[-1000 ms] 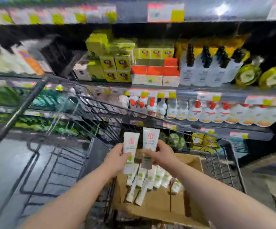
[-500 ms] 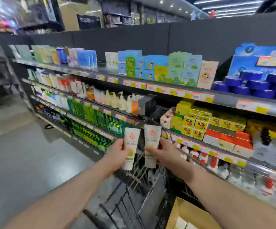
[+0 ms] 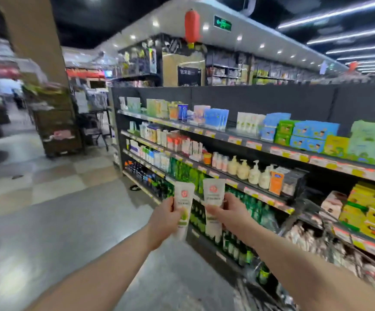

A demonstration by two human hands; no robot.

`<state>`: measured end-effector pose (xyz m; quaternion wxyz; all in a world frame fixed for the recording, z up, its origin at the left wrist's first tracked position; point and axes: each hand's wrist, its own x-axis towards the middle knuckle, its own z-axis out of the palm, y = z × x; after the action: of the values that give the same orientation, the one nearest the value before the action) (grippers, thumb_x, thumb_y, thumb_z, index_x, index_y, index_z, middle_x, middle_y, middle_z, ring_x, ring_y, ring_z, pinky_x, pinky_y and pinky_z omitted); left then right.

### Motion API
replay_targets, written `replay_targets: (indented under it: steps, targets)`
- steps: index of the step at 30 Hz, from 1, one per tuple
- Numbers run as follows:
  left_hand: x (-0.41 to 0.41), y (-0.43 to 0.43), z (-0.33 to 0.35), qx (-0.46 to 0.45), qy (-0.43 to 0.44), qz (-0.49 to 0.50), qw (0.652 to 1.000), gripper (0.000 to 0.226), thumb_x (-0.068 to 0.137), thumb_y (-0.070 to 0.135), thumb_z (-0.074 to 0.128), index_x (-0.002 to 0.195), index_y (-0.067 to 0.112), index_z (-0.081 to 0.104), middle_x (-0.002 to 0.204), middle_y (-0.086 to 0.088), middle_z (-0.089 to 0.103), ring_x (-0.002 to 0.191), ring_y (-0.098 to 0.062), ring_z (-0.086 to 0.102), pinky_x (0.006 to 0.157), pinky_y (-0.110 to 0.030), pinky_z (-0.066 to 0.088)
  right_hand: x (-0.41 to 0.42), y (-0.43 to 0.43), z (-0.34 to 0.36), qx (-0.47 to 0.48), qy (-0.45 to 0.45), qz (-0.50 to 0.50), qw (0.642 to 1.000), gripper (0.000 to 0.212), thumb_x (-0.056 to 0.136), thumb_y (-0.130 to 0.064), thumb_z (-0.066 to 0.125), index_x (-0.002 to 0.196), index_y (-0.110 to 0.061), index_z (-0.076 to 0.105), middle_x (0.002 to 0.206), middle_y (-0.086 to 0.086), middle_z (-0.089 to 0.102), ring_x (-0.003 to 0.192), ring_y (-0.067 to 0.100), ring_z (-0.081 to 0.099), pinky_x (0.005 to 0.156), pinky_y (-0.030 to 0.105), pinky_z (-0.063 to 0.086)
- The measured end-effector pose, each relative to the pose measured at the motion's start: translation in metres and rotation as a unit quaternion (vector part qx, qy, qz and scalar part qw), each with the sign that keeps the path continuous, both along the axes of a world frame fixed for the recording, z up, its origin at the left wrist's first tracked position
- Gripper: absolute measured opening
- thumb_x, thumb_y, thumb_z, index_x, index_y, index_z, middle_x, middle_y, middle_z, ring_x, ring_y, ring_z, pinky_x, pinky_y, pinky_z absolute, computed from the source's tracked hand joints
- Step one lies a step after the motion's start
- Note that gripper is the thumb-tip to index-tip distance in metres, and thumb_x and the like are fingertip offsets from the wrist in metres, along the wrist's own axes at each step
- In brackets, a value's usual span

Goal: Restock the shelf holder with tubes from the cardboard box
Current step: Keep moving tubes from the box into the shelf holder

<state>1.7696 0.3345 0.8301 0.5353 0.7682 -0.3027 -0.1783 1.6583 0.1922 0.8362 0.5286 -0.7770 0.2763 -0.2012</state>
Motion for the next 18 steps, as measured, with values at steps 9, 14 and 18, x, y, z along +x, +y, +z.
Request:
replay_targets:
  steps: [9, 14, 18]
  targets:
    - [0.062, 0.036, 0.007, -0.039, 0.021, 0.037, 0.998, 0.014, 0.091, 0.005, 0.049, 0.104, 0.011, 0.053, 0.108, -0.012, 0.061, 0.095, -0.025, 0.058, 0.081, -0.035, 0.048, 0.082, 0.033, 0.022, -0.033, 0.023, 0.020, 0.999, 0.031, 0.088, -0.027, 0.065, 0.115, -0.021, 0.051, 0.114, 0.000, 0.063, 0.101, 0.021, 0.063, 0.090, 0.046, 0.053]
    - [0.105, 0.031, 0.014, -0.043, 0.027, 0.044, 0.998, 0.014, 0.092, 0.004, 0.048, 0.105, 0.008, 0.052, 0.105, -0.008, 0.059, 0.094, -0.022, 0.056, 0.080, -0.035, 0.046, 0.134, 0.022, 0.025, -0.021, 0.016, 0.044, 0.999, 0.035, 0.088, -0.027, 0.064, 0.120, -0.022, 0.050, 0.116, 0.000, 0.062, 0.103, 0.022, 0.063, 0.087, 0.044, 0.055]
    - [0.154, 0.009, 0.018, -0.043, 0.017, 0.043, 0.998, 0.012, 0.093, 0.004, 0.047, 0.103, 0.010, 0.050, 0.102, -0.004, 0.057, 0.094, -0.021, 0.055, 0.074, -0.029, 0.046, 0.185, -0.003, 0.026, 0.001, 0.001, 0.054, 0.999, 0.034, 0.087, -0.024, 0.066, 0.117, -0.027, 0.050, 0.113, -0.002, 0.064, 0.099, 0.020, 0.064, 0.083, 0.042, 0.056]
